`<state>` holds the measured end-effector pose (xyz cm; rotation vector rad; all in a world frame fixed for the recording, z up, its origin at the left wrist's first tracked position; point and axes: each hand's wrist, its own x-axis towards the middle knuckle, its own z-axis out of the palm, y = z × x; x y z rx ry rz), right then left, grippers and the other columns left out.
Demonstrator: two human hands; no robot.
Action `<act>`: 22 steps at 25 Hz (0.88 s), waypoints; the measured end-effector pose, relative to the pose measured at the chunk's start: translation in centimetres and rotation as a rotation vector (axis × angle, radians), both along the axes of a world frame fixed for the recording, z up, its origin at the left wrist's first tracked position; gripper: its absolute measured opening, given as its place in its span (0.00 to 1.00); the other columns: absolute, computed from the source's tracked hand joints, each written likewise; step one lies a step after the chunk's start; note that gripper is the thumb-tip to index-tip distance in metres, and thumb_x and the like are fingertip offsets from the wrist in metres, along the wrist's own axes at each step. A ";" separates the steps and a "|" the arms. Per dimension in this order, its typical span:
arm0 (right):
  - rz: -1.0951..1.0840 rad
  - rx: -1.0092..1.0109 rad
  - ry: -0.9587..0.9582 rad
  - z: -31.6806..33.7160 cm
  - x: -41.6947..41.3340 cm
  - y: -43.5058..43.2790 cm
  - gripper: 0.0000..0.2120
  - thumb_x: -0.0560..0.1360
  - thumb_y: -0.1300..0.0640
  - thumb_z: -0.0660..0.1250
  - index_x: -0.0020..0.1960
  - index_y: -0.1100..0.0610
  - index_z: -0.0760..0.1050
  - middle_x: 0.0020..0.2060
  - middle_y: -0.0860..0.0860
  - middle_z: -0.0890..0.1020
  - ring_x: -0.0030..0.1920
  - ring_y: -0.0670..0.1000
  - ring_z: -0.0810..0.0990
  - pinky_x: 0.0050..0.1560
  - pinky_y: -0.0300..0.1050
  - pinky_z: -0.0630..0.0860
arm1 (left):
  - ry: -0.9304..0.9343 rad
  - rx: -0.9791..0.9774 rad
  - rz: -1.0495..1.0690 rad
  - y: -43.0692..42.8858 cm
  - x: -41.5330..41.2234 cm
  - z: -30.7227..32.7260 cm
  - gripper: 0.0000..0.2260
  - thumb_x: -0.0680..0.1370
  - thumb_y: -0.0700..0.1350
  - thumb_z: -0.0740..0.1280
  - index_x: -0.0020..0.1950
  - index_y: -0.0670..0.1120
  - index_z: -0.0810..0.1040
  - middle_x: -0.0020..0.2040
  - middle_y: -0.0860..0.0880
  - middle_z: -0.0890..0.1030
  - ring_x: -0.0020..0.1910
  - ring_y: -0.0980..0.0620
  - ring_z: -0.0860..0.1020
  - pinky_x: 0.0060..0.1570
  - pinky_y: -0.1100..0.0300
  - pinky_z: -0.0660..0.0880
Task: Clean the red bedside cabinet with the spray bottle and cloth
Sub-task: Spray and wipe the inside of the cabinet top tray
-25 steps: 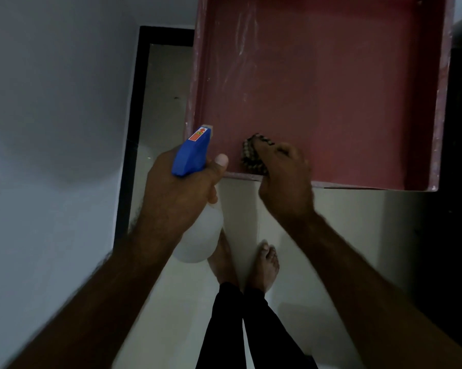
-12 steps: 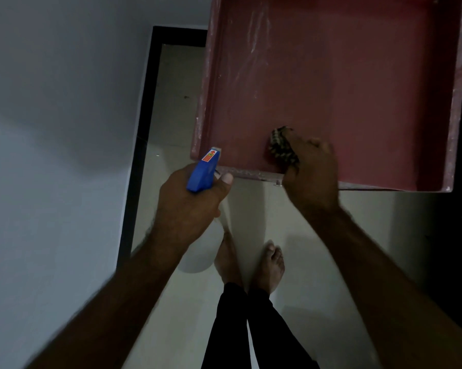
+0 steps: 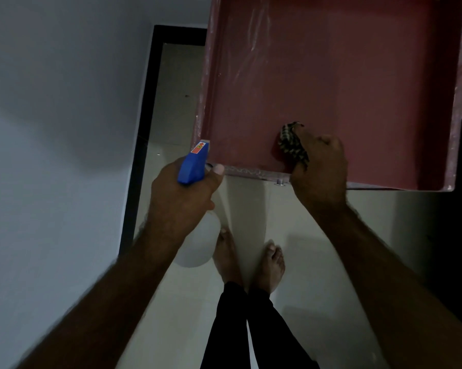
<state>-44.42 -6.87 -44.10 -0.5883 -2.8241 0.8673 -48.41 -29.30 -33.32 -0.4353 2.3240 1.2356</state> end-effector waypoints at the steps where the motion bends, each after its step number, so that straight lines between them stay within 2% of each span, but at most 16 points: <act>1: 0.006 0.002 0.004 0.0 0.0 0.0 0.38 0.66 0.73 0.65 0.75 0.55 0.75 0.54 0.60 0.81 0.57 0.56 0.71 0.53 0.40 0.65 | 0.012 0.009 0.009 0.0 -0.4 0.1 0.13 0.78 0.51 0.71 0.52 0.42 0.78 0.42 0.42 0.82 0.34 0.52 0.82 0.28 0.76 0.71; 3: 0.000 -0.002 -0.012 0.0 0.0 0.1 0.37 0.67 0.73 0.65 0.75 0.55 0.75 0.55 0.60 0.81 0.57 0.57 0.72 0.55 0.42 0.68 | 0.028 0.034 0.021 0.1 -1.1 0.3 0.13 0.78 0.52 0.71 0.56 0.44 0.78 0.41 0.46 0.82 0.32 0.54 0.82 0.29 0.74 0.72; 6: -0.001 0.006 -0.035 -0.2 0.0 0.3 0.37 0.68 0.72 0.65 0.76 0.54 0.74 0.55 0.60 0.80 0.57 0.55 0.71 0.55 0.40 0.66 | 0.014 0.033 0.028 0.2 -2.2 0.5 0.14 0.77 0.53 0.72 0.57 0.47 0.78 0.41 0.49 0.82 0.31 0.55 0.82 0.31 0.70 0.74; 10: -0.002 -0.007 -0.024 -0.3 0.0 0.3 0.37 0.68 0.72 0.64 0.76 0.54 0.74 0.55 0.60 0.81 0.58 0.55 0.71 0.57 0.41 0.67 | 0.026 0.032 -0.023 0.5 -2.9 1.1 0.10 0.77 0.53 0.71 0.53 0.49 0.76 0.39 0.49 0.81 0.30 0.58 0.81 0.27 0.74 0.72; 13: -0.008 -0.003 -0.003 -0.1 0.1 0.1 0.36 0.68 0.74 0.65 0.75 0.56 0.75 0.55 0.60 0.81 0.58 0.56 0.72 0.58 0.42 0.68 | 0.043 0.030 -0.045 0.4 -3.5 1.6 0.10 0.77 0.52 0.71 0.47 0.47 0.77 0.40 0.43 0.82 0.31 0.57 0.81 0.27 0.76 0.71; 15: -0.013 0.002 -0.004 -0.2 0.1 0.1 0.37 0.68 0.74 0.65 0.75 0.56 0.75 0.55 0.60 0.81 0.57 0.55 0.72 0.57 0.41 0.67 | 0.060 0.006 -0.056 0.4 -4.3 2.0 0.12 0.77 0.53 0.71 0.48 0.44 0.77 0.41 0.40 0.82 0.31 0.57 0.81 0.26 0.76 0.70; 17: -0.020 0.011 -0.019 -0.3 0.1 0.2 0.37 0.67 0.74 0.65 0.75 0.55 0.75 0.55 0.59 0.81 0.57 0.53 0.70 0.57 0.41 0.67 | 0.069 -0.013 -0.071 0.4 -5.2 2.5 0.13 0.78 0.53 0.70 0.49 0.43 0.77 0.41 0.42 0.82 0.30 0.60 0.80 0.24 0.76 0.70; 19: -0.019 0.006 -0.025 -0.2 0.1 0.2 0.37 0.67 0.73 0.65 0.75 0.54 0.75 0.55 0.59 0.81 0.58 0.55 0.71 0.59 0.46 0.71 | 0.076 -0.031 -0.079 0.6 -6.1 3.0 0.12 0.77 0.55 0.70 0.49 0.47 0.76 0.41 0.47 0.82 0.28 0.62 0.80 0.25 0.73 0.71; 22: -0.005 0.014 -0.016 0.2 0.3 -0.2 0.36 0.67 0.73 0.66 0.74 0.55 0.76 0.57 0.57 0.82 0.61 0.61 0.74 0.61 0.62 0.77 | 0.089 -0.028 -0.070 0.7 -7.1 3.6 0.12 0.77 0.56 0.70 0.45 0.49 0.75 0.39 0.47 0.83 0.27 0.60 0.80 0.27 0.68 0.73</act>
